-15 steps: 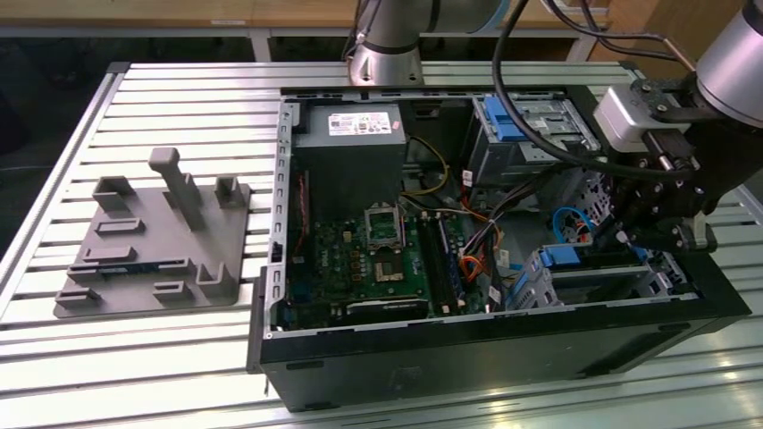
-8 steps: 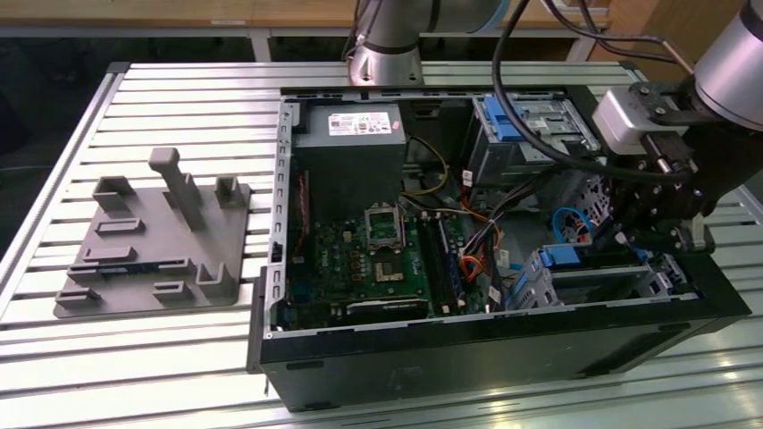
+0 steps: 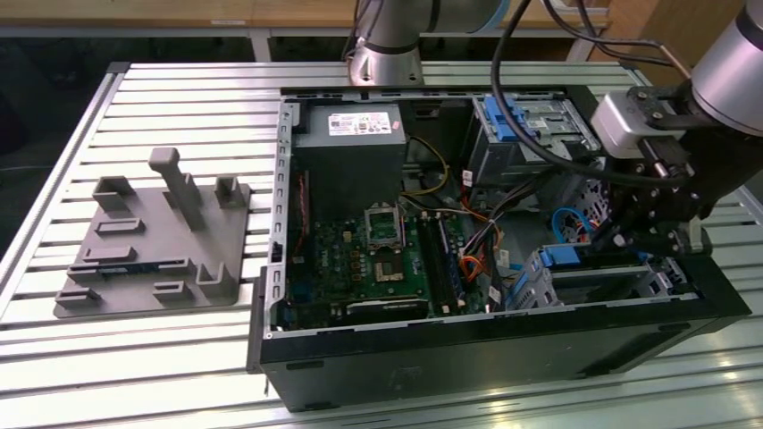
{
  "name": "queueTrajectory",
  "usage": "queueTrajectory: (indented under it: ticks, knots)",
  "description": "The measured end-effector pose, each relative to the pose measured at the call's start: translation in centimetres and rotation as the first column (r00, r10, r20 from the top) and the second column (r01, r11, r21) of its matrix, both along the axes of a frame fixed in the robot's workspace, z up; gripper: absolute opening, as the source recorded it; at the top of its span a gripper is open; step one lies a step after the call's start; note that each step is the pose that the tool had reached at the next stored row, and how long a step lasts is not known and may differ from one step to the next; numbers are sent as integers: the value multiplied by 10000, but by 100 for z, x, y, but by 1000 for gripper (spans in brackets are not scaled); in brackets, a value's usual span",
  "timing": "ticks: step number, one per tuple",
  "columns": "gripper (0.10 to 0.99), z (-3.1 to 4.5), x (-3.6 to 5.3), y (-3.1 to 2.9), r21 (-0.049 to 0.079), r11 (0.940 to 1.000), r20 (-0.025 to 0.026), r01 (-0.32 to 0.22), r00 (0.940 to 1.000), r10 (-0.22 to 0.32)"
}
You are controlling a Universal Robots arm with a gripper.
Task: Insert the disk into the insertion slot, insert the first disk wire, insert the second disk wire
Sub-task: 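Insert the second disk wire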
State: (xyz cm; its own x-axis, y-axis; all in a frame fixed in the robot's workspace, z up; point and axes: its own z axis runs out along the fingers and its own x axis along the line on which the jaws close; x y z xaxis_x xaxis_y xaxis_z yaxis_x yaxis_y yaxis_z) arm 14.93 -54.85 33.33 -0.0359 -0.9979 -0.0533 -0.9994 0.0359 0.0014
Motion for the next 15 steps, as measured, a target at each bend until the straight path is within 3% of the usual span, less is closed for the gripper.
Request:
queueTrajectory:
  ticks: [13, 14, 15]
  knots:
    - [169, -63, 5, -5, 14, 10000, -6, -1, 10000, 1]
    - [231, -56, 5, -6, 6, 10000, -7, -1, 10000, 1]
    - [231, -45, 5, -6, 0, 10000, -6, -1, 10000, 1]
